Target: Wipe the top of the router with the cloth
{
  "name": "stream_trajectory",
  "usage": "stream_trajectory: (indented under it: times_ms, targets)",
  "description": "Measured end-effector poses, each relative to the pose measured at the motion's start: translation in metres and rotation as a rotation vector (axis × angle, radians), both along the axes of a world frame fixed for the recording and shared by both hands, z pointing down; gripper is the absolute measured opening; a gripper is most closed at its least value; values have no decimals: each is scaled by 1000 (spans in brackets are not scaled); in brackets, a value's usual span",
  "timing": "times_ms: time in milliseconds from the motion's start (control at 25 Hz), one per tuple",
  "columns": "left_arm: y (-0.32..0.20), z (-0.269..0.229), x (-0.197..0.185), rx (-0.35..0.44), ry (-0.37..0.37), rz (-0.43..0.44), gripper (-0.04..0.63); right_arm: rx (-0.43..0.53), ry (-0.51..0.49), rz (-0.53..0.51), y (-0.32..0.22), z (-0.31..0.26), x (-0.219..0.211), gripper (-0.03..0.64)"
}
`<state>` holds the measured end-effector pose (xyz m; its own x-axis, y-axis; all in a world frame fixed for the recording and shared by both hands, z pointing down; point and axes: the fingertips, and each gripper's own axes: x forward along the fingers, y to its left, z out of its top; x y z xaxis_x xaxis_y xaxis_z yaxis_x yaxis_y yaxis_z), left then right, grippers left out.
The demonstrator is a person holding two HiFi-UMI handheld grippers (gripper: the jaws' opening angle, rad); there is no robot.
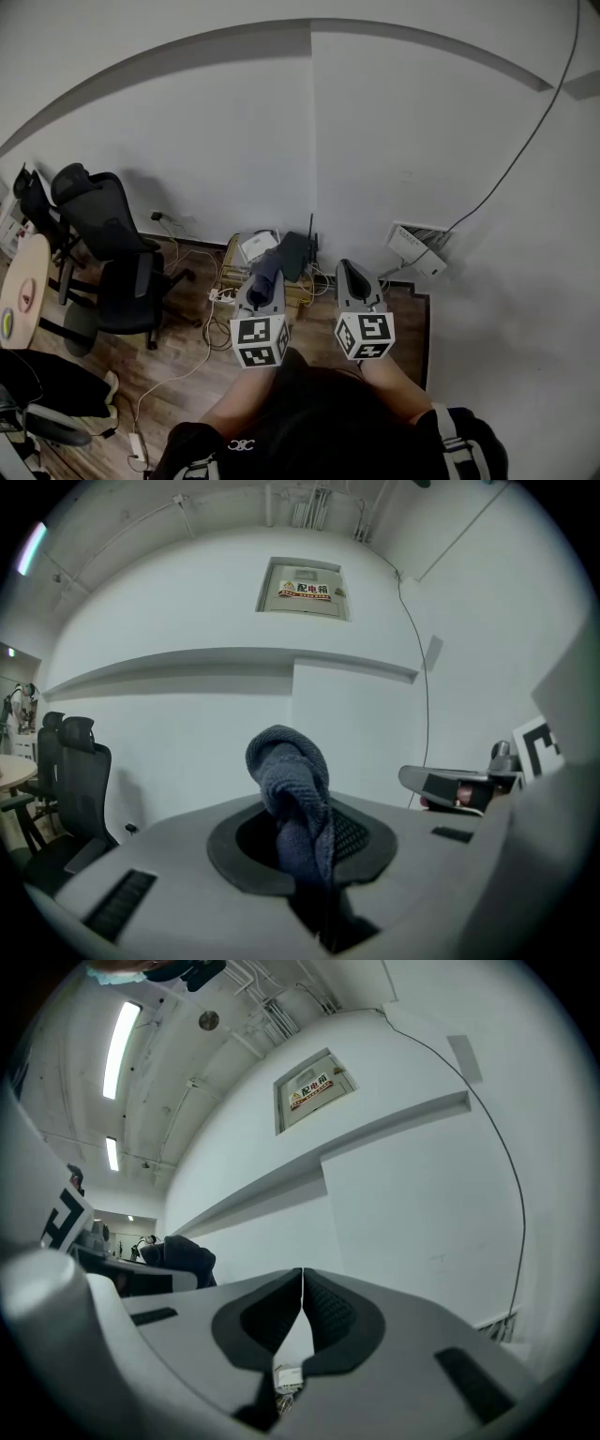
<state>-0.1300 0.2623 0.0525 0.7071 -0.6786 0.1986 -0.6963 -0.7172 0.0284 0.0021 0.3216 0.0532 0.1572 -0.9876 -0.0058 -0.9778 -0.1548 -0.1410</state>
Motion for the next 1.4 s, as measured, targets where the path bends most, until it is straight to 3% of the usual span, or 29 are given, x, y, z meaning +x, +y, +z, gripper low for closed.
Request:
stream_trajectory:
  times_ms: [520,1040,1280,1400]
  targets:
    - [3,-4,44,40,-46,40,60,-3,-55,-10,-9,12,30,0]
    - [-70,-2,105,15,-63,61,60,3,-61,-28,-77,7,81,0]
    - [-101,-2,109,86,-114,17,60,-17,-56,-51,-118,13,95,0]
    - [-115,9,109,49,-114,-5,60,-31,-54,-65,-132,18,99,0]
